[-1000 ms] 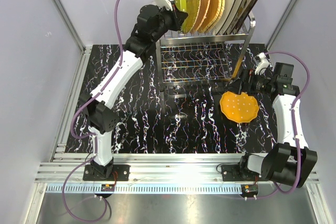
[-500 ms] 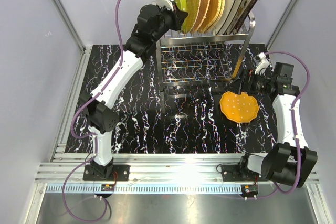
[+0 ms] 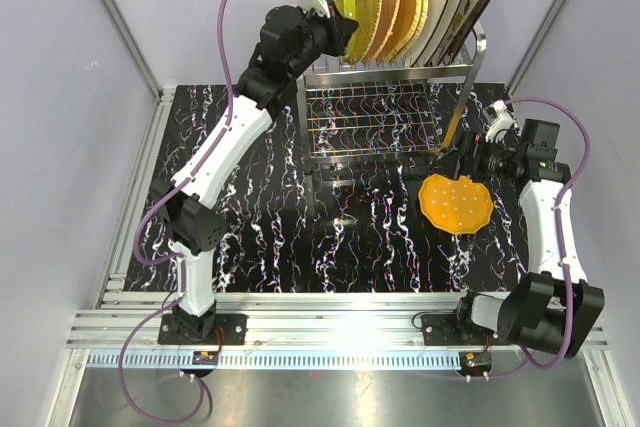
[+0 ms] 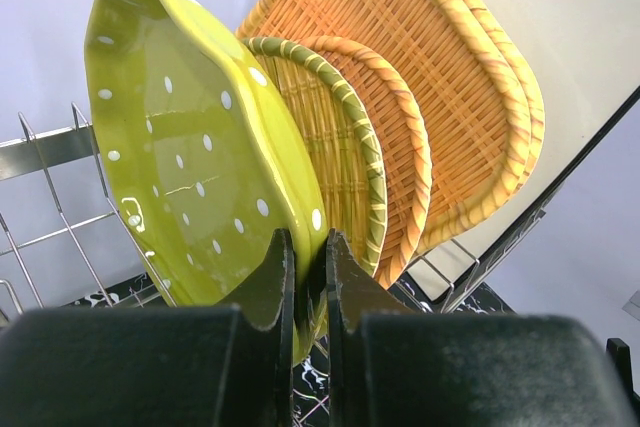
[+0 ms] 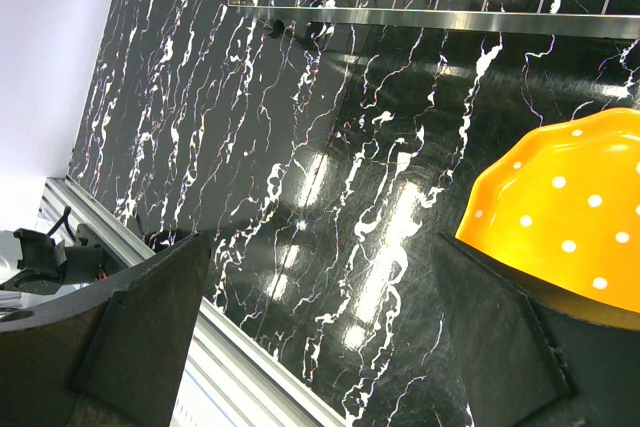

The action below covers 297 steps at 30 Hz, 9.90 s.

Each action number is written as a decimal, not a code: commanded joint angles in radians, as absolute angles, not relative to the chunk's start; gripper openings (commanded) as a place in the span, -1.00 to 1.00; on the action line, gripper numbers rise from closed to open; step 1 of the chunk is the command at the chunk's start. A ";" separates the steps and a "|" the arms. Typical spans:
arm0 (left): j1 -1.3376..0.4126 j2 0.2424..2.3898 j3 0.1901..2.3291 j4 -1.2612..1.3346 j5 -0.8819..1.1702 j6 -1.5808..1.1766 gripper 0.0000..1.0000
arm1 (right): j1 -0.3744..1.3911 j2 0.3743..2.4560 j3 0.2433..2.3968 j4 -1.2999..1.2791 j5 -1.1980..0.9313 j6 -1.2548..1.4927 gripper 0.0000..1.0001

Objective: Unload the plates from the dish rack
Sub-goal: Grab a plate with the left arm, then pass the plate from the left arm to the right, then place the plate on the table

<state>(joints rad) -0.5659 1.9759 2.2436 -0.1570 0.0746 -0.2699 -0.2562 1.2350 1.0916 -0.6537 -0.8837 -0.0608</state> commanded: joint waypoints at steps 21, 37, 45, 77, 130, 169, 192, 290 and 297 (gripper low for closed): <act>-0.578 1.864 2.395 0.077 0.014 -0.213 -1.00 | -0.250 1.206 1.086 -0.620 -0.913 -0.049 0.99; -0.595 1.832 2.422 0.094 0.041 -0.207 -1.00 | -0.250 1.203 1.086 -0.621 -0.919 -0.046 0.99; -0.614 1.799 2.444 0.055 0.078 -0.157 -1.00 | -0.249 1.198 1.094 -0.627 -0.923 -0.048 1.00; -1.021 1.306 1.941 -0.278 -0.035 0.704 -1.00 | -0.242 1.171 1.433 -0.815 -1.098 -0.028 0.99; -1.499 1.265 1.085 0.117 -0.666 0.959 -1.00 | 0.026 1.017 1.204 -0.658 -0.859 0.175 0.99; -1.500 1.420 1.123 0.224 -0.747 0.835 -0.28 | 0.049 1.051 1.043 -0.505 -0.890 0.403 -1.00; -1.493 1.068 0.867 0.230 -0.819 0.290 0.98 | -0.221 1.055 0.956 -0.390 -1.078 0.430 -1.00; -1.282 0.749 0.667 -0.081 -0.890 -0.342 0.98 | -0.692 1.816 1.141 -0.655 -0.976 -0.247 0.05; -1.266 0.773 0.678 -0.068 -0.865 -0.324 0.98 | -0.684 1.839 1.173 -0.698 -0.904 -0.328 0.36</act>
